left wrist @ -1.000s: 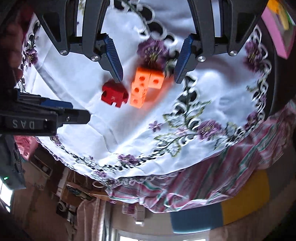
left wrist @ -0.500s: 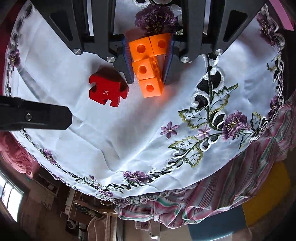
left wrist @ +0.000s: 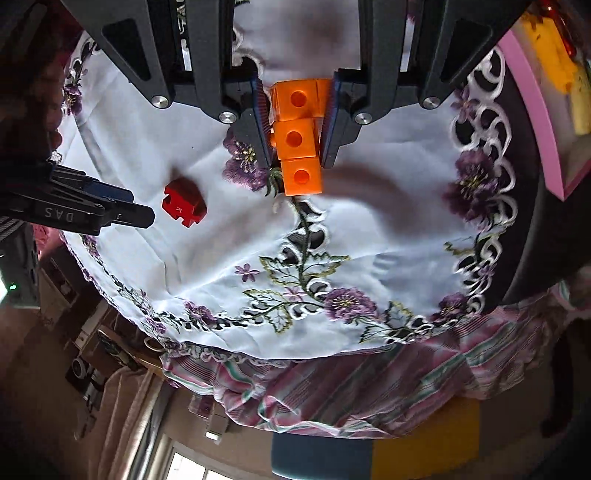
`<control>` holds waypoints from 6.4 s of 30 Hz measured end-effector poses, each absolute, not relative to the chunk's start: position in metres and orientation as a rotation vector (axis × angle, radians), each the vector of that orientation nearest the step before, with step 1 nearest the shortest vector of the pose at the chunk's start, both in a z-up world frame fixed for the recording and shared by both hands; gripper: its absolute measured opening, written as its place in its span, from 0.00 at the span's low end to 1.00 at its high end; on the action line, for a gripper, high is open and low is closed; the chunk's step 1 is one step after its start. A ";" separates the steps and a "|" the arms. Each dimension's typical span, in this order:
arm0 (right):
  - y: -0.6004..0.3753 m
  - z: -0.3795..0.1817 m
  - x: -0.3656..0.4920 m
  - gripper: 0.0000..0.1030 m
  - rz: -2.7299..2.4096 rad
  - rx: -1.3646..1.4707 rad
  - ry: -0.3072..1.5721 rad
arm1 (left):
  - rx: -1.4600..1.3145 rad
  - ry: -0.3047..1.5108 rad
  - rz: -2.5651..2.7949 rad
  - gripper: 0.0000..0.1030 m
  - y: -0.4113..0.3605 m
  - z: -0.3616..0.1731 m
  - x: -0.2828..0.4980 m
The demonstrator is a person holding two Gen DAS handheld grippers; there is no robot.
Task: Organize rigid objects
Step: 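Grasp the orange cube cluster with the left tool while the right tool grasps the red K puzzle piece, then carry the orange cube cluster into the tray and open the left tool, then carry the red K puzzle piece into the tray and open the right tool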
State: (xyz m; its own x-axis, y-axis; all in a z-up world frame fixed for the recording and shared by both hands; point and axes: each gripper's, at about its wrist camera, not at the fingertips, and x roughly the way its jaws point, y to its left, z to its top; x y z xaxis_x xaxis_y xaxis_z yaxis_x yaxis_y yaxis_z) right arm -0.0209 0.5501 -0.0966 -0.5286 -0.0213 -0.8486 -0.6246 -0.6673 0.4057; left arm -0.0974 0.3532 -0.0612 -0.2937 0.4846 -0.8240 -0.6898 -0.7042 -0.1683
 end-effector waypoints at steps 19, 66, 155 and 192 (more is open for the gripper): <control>0.527 -0.110 -0.055 0.51 2.302 -1.330 0.803 | -1.074 0.105 2.149 0.26 0.237 0.000 -0.032; 0.485 -0.121 -0.069 0.43 2.370 -1.407 0.322 | -1.128 0.006 2.448 0.26 0.087 -0.006 0.003; 0.415 -0.092 -0.069 0.42 2.635 -1.389 0.176 | -1.238 0.034 2.571 0.42 0.041 -0.028 0.002; 0.205 -0.031 -0.048 0.42 3.119 -1.520 -0.056 | -1.305 -0.112 2.678 0.42 -0.018 -0.042 -0.002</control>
State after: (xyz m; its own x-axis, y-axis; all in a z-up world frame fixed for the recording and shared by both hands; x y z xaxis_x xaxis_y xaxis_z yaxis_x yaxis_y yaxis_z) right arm -0.0481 0.2054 -0.0307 -0.5732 -0.2762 -0.7714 0.3035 -0.9461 0.1132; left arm -0.0021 -0.0184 -0.0419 -0.6061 0.1760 -0.7757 -0.1109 -0.9844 -0.1367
